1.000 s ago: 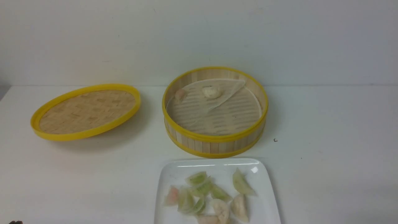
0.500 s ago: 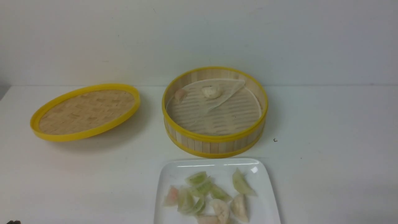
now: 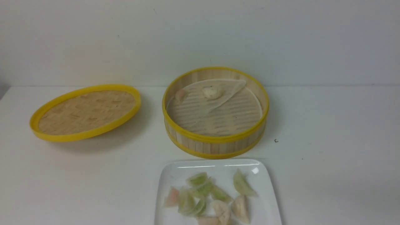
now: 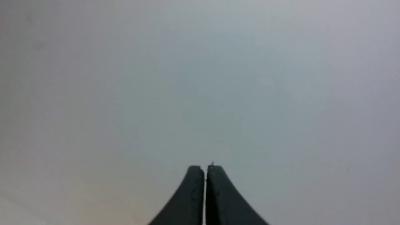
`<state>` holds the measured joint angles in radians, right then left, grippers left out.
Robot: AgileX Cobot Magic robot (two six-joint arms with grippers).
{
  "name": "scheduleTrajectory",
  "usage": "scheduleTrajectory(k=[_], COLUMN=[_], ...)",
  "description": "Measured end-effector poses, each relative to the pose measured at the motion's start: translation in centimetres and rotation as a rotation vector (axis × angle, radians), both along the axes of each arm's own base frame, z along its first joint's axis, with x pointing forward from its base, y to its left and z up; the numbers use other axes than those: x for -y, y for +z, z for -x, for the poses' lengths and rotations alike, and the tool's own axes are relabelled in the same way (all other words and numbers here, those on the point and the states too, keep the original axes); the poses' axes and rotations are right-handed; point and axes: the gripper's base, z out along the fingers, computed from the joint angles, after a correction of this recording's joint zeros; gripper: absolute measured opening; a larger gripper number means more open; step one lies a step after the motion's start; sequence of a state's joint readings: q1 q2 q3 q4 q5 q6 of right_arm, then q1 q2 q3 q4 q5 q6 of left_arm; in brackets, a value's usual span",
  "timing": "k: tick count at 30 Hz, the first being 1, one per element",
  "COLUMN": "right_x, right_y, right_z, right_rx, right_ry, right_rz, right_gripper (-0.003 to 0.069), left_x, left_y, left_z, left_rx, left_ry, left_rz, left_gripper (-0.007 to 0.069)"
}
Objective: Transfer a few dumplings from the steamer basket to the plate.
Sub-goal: Use the left arm to grab a dumpling from the steamer
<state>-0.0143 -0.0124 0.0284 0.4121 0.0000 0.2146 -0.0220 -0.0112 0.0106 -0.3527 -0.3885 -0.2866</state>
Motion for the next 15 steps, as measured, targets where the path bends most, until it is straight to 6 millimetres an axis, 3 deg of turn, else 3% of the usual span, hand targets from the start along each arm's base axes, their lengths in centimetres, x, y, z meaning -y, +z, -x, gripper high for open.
scheduleTrajectory(k=[2, 3, 6, 7, 8, 9, 10, 12, 13, 14, 15], right_x=[0.1, 0.3, 0.5, 0.4, 0.3, -0.3, -0.3, -1.4, -1.4, -2.0, -2.0], right_y=[0.2, 0.4, 0.8, 1.4, 1.3, 3.3, 3.3, 6.9, 7.7, 9.4, 10.1], right_z=[0.0, 0.1, 0.2, 0.3, 0.3, 0.7, 0.7, 1.2, 1.4, 1.1, 1.2], right_rx=[0.028, 0.051, 0.097, 0.101, 0.084, 0.051, 0.051, -0.068, -0.065, -0.203, -0.205], right_ry=[-0.008, -0.016, -0.029, -0.011, -0.002, 0.066, 0.066, 0.173, 0.180, 0.249, 0.254], right_rz=[-0.043, -0.069, -0.135, -0.159, -0.160, -0.115, -0.115, 0.012, 0.027, 0.109, 0.121], right_gripper=[-0.0015, -0.0015, -0.0015, -0.0015, -0.0015, -0.0015, -0.0015, -0.0015, -0.0015, -0.0015, -0.0015], left_x=[0.1, 0.4, 1.0, 1.5, 1.6, 1.8, 1.9, 2.5, 2.5, 3.0, 3.1], left_y=[2.2, 4.6, 8.7, 11.6, 11.6, 14.5, 14.1, 16.5, 16.5, 16.1, 16.1], left_z=[0.3, 0.5, -0.2, -1.1, -1.7, -3.3, -3.8, -7.9, -7.9, -11.5, -11.8], left_rx=[0.036, 0.024, -0.098, -0.234, -0.297, -0.461, -0.504, -0.814, -0.814, -1.015, -1.028], left_ry=[-0.031, -0.069, -0.117, -0.140, -0.145, -0.162, -0.167, -0.241, -0.240, -0.336, -0.353], left_rz=[0.041, 0.038, -0.028, -0.102, -0.120, -0.189, -0.197, -0.320, -0.332, -0.416, -0.433], left_gripper=[-0.0006, -0.0006, -0.0006, -0.0006, -0.0006, -0.0006, -0.0006, -0.0006, -0.0006, -0.0006, -0.0006])
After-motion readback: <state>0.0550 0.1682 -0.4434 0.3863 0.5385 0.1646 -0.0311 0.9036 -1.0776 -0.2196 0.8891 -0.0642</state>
